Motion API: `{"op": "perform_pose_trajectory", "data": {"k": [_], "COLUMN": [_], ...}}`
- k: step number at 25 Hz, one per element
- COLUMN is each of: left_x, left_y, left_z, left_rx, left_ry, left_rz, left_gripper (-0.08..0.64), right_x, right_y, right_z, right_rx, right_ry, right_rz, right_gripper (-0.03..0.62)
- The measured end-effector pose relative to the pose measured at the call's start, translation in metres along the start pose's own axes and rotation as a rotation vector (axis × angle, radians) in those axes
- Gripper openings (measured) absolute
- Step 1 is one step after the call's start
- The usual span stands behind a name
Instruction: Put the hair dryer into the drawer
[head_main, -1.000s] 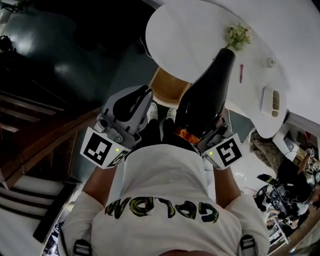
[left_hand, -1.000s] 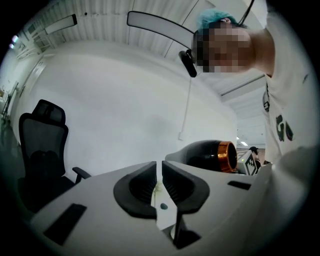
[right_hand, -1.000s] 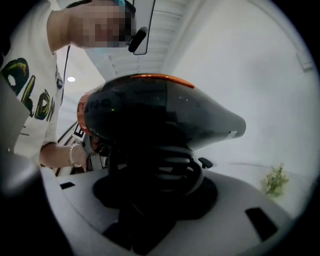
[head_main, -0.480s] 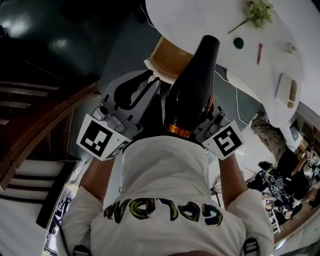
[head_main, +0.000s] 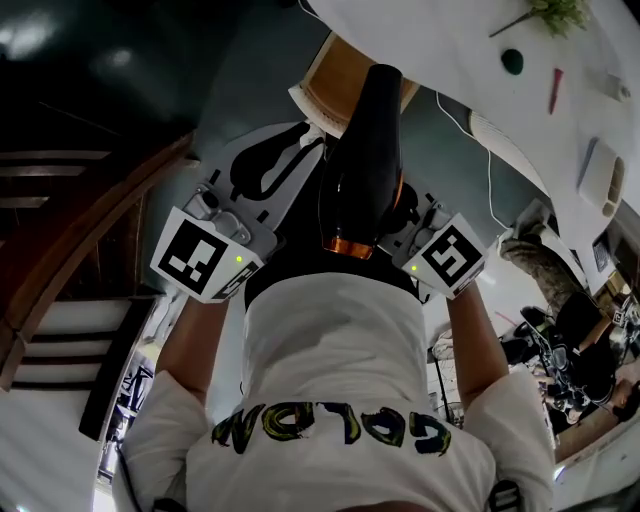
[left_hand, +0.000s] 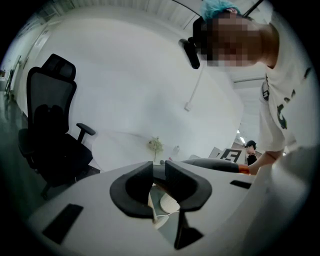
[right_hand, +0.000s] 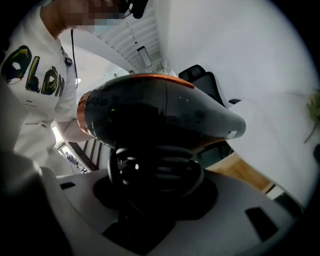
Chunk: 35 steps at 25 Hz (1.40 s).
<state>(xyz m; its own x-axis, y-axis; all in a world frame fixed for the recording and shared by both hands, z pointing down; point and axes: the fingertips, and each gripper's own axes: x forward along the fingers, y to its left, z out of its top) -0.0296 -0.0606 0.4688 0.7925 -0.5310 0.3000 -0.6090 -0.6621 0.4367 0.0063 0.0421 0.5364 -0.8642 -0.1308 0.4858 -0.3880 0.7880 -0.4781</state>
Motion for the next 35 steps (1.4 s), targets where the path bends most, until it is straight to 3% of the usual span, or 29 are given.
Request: {"op": "perform_pose_trajectory", "data": {"k": [11,20,27,35], "left_x": [0.021,0.044,0.072,0.047], "left_y": [0.032,0.063,0.083,0.106], "left_z": [-0.063,-0.097,-0.108,-0.125], "left_rx": [-0.03,0.001,0.022,0.075], "left_ry": [0.117,0.197,0.262,0.33], "left_rz": [0.0,-0.017,-0.05,-0.049], "left_gripper": [0.08,0.066,0.061,0.061], "right_x": [0.034,0.064,0.074,0.105], "right_y": [-0.022,-0.07,-0.118,-0.136], "right_z": [-0.047,-0.081,-0.093,-0.094], "right_rx": [0.104,0.14,0.159,0.105], "right_ry": [0.115,0.219,0.3,0.37], "right_rz": [0.166,0.206,0.146,-0.002], "right_gripper": [0.233,0.233,0.233,0.233]}}
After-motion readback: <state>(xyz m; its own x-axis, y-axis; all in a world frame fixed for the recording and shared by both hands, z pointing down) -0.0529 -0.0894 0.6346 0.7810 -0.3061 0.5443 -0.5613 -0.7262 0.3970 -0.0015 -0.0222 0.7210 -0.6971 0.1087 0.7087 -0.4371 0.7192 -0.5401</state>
